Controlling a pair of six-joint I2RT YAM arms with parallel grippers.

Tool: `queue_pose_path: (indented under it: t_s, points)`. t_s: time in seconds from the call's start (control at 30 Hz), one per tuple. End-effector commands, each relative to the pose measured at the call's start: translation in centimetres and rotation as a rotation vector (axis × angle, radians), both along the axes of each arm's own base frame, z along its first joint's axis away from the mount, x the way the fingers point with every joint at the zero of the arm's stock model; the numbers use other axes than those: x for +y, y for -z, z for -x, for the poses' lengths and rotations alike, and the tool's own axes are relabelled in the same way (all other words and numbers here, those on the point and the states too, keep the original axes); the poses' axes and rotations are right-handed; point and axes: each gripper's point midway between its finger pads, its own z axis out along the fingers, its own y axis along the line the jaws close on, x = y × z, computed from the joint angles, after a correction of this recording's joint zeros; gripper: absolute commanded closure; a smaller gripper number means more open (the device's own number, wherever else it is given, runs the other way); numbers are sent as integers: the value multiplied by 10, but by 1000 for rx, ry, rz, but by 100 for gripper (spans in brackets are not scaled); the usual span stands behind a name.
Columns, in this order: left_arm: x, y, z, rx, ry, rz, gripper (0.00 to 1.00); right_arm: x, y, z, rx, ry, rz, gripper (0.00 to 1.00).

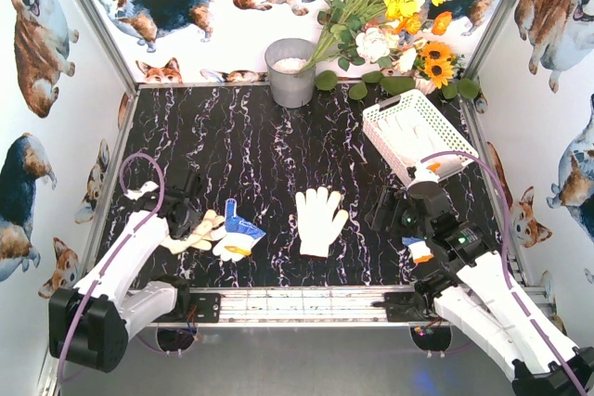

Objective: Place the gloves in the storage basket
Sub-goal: Pick up the glove from the center of the board.

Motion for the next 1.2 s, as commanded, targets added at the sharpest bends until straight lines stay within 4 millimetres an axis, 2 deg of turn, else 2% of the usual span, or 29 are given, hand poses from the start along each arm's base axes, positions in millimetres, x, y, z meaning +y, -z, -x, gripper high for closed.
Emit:
queue_pose_path:
  t_s: [0.0,0.03,0.1,0.23,0.33,0.4,0.53,0.7,0.87,1.0,1.17]
  points:
    - [11,-30,-16,-84,34,-66,100,-2,-12,-3,-39,33,-24,17]
    - [12,-35,-18,-95,52,-80,100,-2,-13,-2,-39,34,-29,17]
    - [12,-63,-35,-180,99,-98,100,0,-16,0,-42,31,-50,17]
    - [1,-106,-62,-324,270,-144,100,8,-26,3,-58,20,-115,17]
    - [-24,-139,-85,-478,446,-158,100,14,-34,4,-74,7,-168,18]
    - [-42,-155,-94,-538,557,-169,100,19,-39,4,-83,-3,-201,18]
    - [-94,-167,-102,-574,833,-172,100,30,-53,6,-94,-39,-265,18]
    - [-171,-173,-92,-668,1116,-93,100,45,-73,7,-106,-71,-366,18]
    - [-239,-171,-66,-756,1325,54,100,64,-95,4,-101,-93,-503,19]
    - [-278,-167,-44,-784,1439,129,100,80,-114,-4,-99,-112,-616,20]
    - [-309,-158,-22,-765,1544,147,100,101,-137,-14,-97,-160,-750,20]
